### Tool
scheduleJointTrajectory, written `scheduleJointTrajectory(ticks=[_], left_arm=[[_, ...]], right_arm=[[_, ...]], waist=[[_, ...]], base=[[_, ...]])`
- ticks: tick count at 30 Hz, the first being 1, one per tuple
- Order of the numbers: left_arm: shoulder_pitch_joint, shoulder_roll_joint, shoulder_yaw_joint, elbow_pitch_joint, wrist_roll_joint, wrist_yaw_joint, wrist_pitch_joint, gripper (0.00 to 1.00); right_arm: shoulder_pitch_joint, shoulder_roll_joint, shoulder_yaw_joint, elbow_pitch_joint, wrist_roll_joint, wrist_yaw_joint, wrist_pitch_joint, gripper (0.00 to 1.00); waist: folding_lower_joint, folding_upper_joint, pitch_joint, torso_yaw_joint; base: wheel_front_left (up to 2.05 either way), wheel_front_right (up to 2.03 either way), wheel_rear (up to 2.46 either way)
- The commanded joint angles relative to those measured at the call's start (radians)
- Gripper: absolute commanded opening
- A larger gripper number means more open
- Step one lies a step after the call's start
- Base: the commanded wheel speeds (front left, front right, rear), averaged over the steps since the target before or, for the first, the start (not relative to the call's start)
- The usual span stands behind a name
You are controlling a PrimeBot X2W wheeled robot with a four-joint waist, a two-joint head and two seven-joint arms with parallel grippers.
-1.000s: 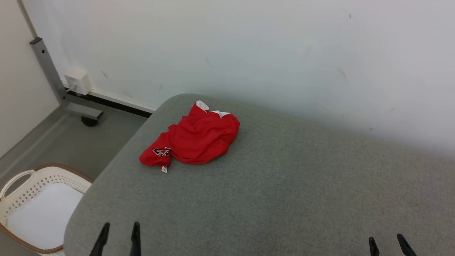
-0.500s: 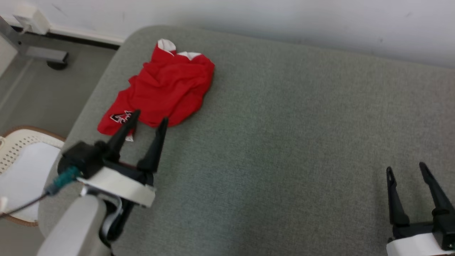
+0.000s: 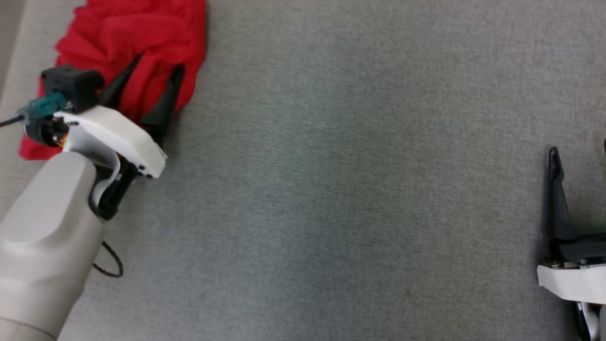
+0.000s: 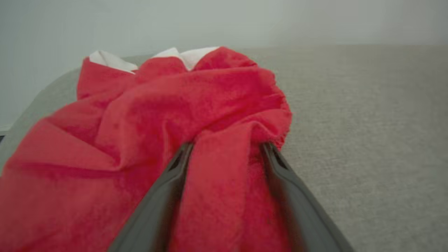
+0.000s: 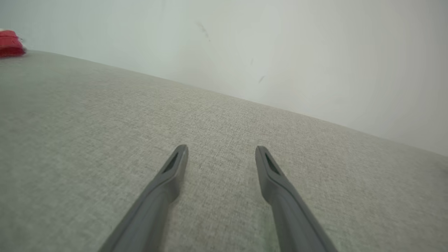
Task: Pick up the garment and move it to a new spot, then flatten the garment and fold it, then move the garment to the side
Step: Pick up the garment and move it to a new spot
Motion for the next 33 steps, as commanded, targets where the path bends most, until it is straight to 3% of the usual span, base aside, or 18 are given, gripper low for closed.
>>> scheduleJointTrajectory(ticks=[1,6,7,8,12,21,28,33], left_arm=[[-0.031,-0.002,-0.023,0.053,-0.004,0.003,0.018,1.0],[-0.077,-0.037,-0.073,0.22,-0.03,0.003,0.069,1.0],[-0.08,-0.041,-0.09,0.24,-0.031,0.003,0.08,0.42],[-0.081,-0.049,-0.098,0.256,-0.044,0.003,0.082,0.0],[-0.074,-0.049,-0.148,0.278,-0.082,0.002,0.086,0.0],[-0.048,-0.043,-0.172,0.219,-0.128,0.002,-0.059,0.0],[0.037,-0.062,-0.191,0.065,-0.115,0.003,-0.078,0.0],[0.116,-0.099,-0.214,-0.128,-0.122,0.025,-0.065,0.0]], right_arm=[[-0.003,-0.025,-0.024,0.066,-0.005,-0.005,0.015,1.0],[0.014,-0.017,-0.021,0.063,-0.004,-0.005,0.016,1.0],[0.018,-0.015,-0.019,0.064,-0.003,-0.005,0.016,1.0],[0.021,-0.013,-0.018,0.064,-0.002,-0.005,0.016,1.0],[0.034,-0.008,-0.02,0.068,0.002,-0.005,0.016,1.0],[0.061,0.017,0.008,0.091,0.032,-0.004,0.009,1.0],[0.121,0.029,0.023,0.126,0.06,-0.004,0.008,1.0],[0.174,0.032,0.033,0.143,0.083,-0.004,0.008,1.0]], waist=[[-0.0002,0.0001,0.034,-0.032],[-0.0002,0.0001,0.028,-0.045],[-0.0002,0.0001,0.024,-0.047],[-0.0002,0.0001,0.02,-0.049],[-0.0002,0.0001,-0.004,-0.048],[-0.0002,0.0001,-0.16,-0.053],[-0.0002,0.0001,-0.338,-0.087],[-0.0002,0.0001,-0.439,-0.125]], base=[[0.0,0.0,0.0],[0.0,0.0,0.0],[0.0,0.0,0.0],[0.0,0.0,0.0],[0.0,0.0,0.0],[0.0,0.0,0.0],[0.0,0.0,0.0],[0.0,0.0,0.0]])
